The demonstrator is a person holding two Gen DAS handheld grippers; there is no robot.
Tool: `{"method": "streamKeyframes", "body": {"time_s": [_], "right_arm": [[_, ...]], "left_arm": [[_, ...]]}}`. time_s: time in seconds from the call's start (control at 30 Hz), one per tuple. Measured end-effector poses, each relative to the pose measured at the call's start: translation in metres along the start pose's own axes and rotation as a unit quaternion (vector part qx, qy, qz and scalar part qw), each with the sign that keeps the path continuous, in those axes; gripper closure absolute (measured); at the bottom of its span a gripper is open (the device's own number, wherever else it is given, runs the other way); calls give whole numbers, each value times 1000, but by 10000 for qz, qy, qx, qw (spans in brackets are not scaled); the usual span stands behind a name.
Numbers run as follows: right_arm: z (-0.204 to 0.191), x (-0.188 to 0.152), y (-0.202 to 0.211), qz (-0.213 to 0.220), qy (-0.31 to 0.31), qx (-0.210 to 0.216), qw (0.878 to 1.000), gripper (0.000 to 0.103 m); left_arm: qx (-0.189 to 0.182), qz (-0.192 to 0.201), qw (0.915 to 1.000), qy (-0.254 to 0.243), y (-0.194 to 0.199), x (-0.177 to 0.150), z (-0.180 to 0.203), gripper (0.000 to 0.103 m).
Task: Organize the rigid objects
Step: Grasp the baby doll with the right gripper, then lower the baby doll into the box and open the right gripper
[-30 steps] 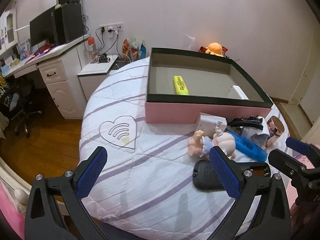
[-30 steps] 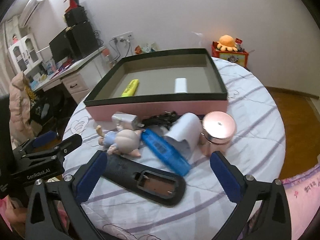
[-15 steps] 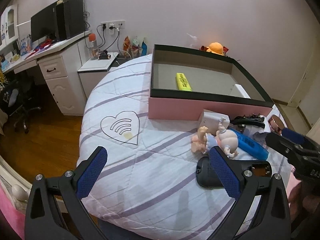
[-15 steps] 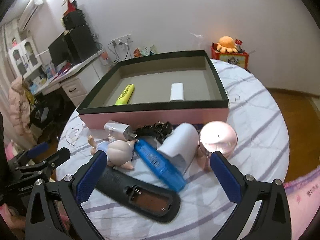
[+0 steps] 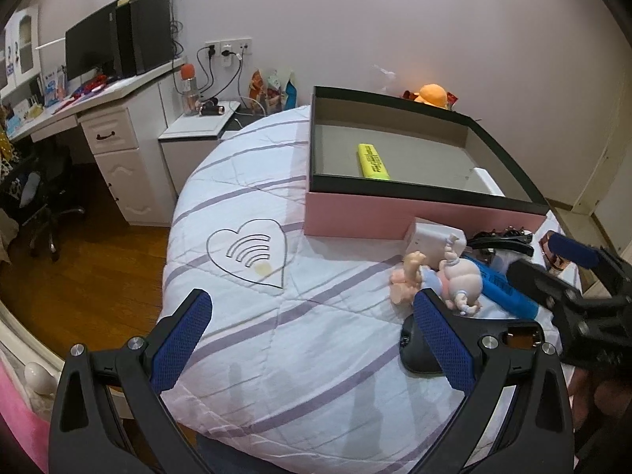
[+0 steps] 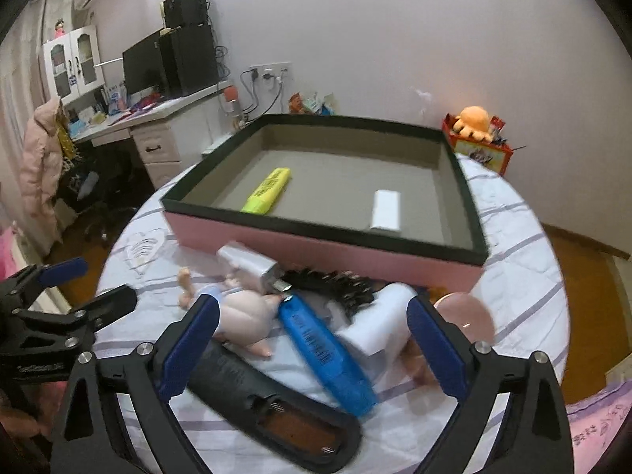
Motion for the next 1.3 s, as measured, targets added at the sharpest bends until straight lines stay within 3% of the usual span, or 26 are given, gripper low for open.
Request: {"method": "streamKeyframes", "body": {"time_s": [0.2,0.33,0.43,0.67,0.73,1.3], "right_arm": [[-31,-8,-10,-126,296,356,9988,8],[-40,-11,-25,-269,292,444,9982,15],[-39,-16,-36,-414,214,373,9982,25],[-43,-21,-55,-571,328,226,9976,25],[-46,-22,-56,-582,388,225,9973,32],[-45,-22,-44,-565,247,522,9967,34]], "left_arm": [[83,-17,9999,86,-2,0,-10,0],[304,0,9995,70,-5,-2,-20,0],[314,-100,9993,169,-10,-6,-31,0],[315,-220,9989,280,-18,-12,-43,0],[303,-225,9989,288,-18,-12,-43,0],[271,-217,9988,333,-19,-11,-43,0]]}}
Point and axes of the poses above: each gripper's, at about its wrist camera, not at the fingertips, and y roughly against the way its jaws point, z to its right, x to its top, the point moved 7 cm from there along -y, roughly the way its jaws point, and after that the axes turned 10 degrees about x, right-handed, at the moved point
